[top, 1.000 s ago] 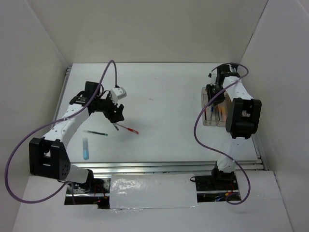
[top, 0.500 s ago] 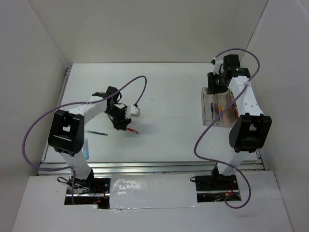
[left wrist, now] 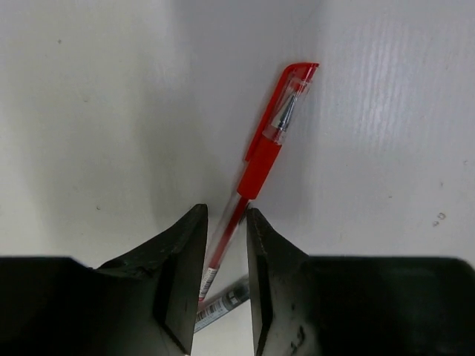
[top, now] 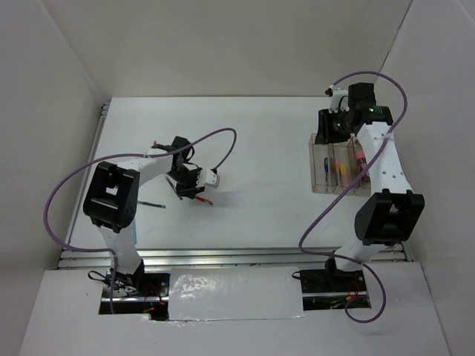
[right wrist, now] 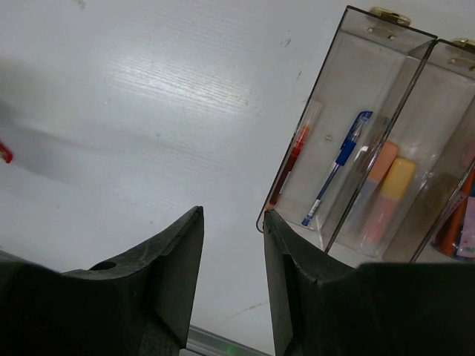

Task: Sort the stationery into containers
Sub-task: Pick up the pen from the center of the board.

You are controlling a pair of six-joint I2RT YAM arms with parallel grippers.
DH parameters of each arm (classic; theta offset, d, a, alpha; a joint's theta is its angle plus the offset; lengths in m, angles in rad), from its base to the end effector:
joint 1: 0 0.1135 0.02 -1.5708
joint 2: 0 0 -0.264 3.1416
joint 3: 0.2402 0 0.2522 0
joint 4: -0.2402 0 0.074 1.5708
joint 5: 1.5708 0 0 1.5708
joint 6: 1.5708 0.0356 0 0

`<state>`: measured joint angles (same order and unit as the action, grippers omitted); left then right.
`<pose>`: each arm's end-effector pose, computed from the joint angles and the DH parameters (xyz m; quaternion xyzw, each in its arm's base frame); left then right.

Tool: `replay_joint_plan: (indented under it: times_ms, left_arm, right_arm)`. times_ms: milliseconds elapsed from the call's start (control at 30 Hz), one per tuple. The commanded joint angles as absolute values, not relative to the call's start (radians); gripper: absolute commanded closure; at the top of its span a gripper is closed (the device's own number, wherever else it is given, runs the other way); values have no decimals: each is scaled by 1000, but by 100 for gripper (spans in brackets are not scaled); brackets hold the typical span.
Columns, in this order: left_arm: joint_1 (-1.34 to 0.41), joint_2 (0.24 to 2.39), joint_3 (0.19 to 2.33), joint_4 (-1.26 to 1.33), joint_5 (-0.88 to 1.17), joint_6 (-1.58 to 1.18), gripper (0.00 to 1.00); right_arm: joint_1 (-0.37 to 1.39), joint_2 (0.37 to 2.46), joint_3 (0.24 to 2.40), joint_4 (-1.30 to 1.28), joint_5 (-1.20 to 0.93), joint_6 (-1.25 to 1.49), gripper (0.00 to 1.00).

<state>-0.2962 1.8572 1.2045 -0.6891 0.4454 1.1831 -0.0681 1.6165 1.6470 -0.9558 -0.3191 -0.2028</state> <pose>0.3300 -0.1167 0.1623 0.6717 0.6987 -0.1504 0.1948 0.3399 -0.0120 0.3586 -0.1133 0.9308 0.1070 0.3306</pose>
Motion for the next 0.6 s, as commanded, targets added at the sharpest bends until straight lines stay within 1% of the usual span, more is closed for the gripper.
replay_joint_plan:
  times_ms: [0,33,100,133,167,200,233,300,333,367,433,467,500,533,567]
  left_arm:
    - [-322,1884,1193,-663,428,1239,61]
    - [-328,1890,1192,-658,425,1236,67]
    - [-351,1896,1193,-637,423,1217,73]
    - [-362,1907,1203,-631,425,1204,80]
    - [-386,1911,1212,-621,433,1189,84]
    - [-396,1917,1238,-606,437,1143,87]
    - [-406,1934,1256,-595,446,1114,94]
    - [-413,1956,1340,-578,500,992,100]
    - [-408,1962,1376,-574,526,944,100]
    - [-391,1967,1444,-574,602,836,100]
    - [-361,1954,1503,-551,687,699,100]
    - [-348,1944,1522,-528,730,540,100]
    - [-336,1912,1537,-500,821,447,100]
    - [-319,1889,1531,-406,856,355,100]
    - [-318,1869,1519,-344,870,148,100]
  right_arm:
    - [-77,1554,1635,-979,-350,-204,55]
    - [-78,1546,1625,-977,-353,-209,55]
    - [-83,1525,1612,-963,-383,-210,55]
    - [-84,1517,1596,-953,-396,-206,55]
    - [-87,1496,1586,-942,-411,-201,55]
    - [-87,1483,1577,-915,-432,-195,55]
    - [-87,1473,1557,-901,-448,-183,55]
    - [-90,1436,1540,-867,-491,-173,55]
    - [-95,1427,1537,-859,-509,-160,54]
    - [-103,1407,1537,-848,-534,-150,54]
    - [-115,1379,1532,-833,-629,-118,53]
    - [-117,1368,1526,-821,-662,-104,51]
    - [-117,1359,1511,-796,-725,-85,46]
    - [-114,1341,1499,-776,-757,-68,42]
    - [-107,1330,1482,-753,-785,-25,36]
